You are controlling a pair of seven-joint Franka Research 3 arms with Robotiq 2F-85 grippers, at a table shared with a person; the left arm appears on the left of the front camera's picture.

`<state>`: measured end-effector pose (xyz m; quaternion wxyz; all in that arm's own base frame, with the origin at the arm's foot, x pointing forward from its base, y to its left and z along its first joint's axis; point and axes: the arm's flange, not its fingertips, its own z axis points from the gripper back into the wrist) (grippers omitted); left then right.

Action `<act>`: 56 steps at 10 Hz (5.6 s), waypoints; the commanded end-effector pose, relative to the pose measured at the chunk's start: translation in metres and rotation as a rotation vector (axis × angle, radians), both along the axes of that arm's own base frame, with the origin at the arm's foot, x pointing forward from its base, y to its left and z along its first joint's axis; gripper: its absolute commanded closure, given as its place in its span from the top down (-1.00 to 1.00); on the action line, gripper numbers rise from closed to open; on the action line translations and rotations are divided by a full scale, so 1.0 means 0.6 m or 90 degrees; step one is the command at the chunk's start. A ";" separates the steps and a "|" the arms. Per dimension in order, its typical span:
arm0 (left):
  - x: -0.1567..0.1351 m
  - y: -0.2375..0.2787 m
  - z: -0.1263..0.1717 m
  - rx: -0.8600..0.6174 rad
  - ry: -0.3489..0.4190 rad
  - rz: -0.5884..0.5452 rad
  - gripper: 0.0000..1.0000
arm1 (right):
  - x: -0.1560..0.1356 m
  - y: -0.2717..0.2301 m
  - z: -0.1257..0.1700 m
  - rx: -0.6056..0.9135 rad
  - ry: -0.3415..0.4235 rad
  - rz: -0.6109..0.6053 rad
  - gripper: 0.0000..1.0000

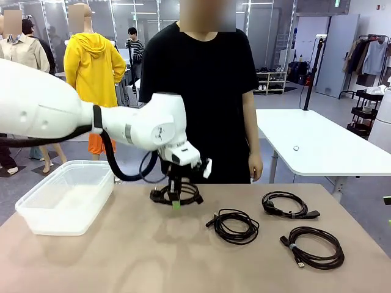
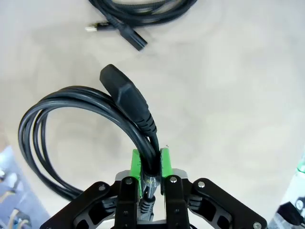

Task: Organize and store the cables.
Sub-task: Place the Power Cable into the Organizing box.

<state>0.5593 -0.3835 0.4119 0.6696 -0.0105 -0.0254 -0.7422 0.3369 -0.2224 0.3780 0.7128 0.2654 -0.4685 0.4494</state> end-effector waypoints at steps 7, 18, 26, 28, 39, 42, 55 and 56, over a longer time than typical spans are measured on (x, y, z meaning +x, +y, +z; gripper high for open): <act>-0.129 0.229 0.265 0.027 -0.069 -0.044 -1.00 | 0.001 -0.001 0.002 0.000 -0.003 -0.004 1.00; -0.140 0.514 0.226 0.036 -0.063 0.030 -1.00 | 0.001 -0.001 0.002 0.000 -0.003 -0.004 1.00; 0.031 0.566 0.047 0.050 -0.069 0.011 -0.63 | 0.001 -0.001 0.002 0.000 -0.003 -0.004 1.00; 0.071 0.582 -0.004 0.036 -0.045 0.022 -0.63 | 0.001 -0.001 0.002 0.000 -0.003 -0.004 1.00; 0.058 0.606 -0.022 0.007 -0.001 0.079 0.86 | 0.001 -0.001 0.002 0.000 -0.003 -0.004 1.00; 0.080 0.602 -0.031 0.025 -0.005 0.061 0.86 | 0.001 -0.001 0.002 0.000 -0.003 -0.004 1.00; -0.061 0.667 0.170 -0.174 0.014 0.284 0.86 | 0.001 -0.001 0.002 0.000 -0.003 -0.004 1.00; -0.100 0.677 0.184 -0.246 -0.016 0.290 0.86 | 0.001 -0.001 0.002 0.000 -0.003 -0.004 1.00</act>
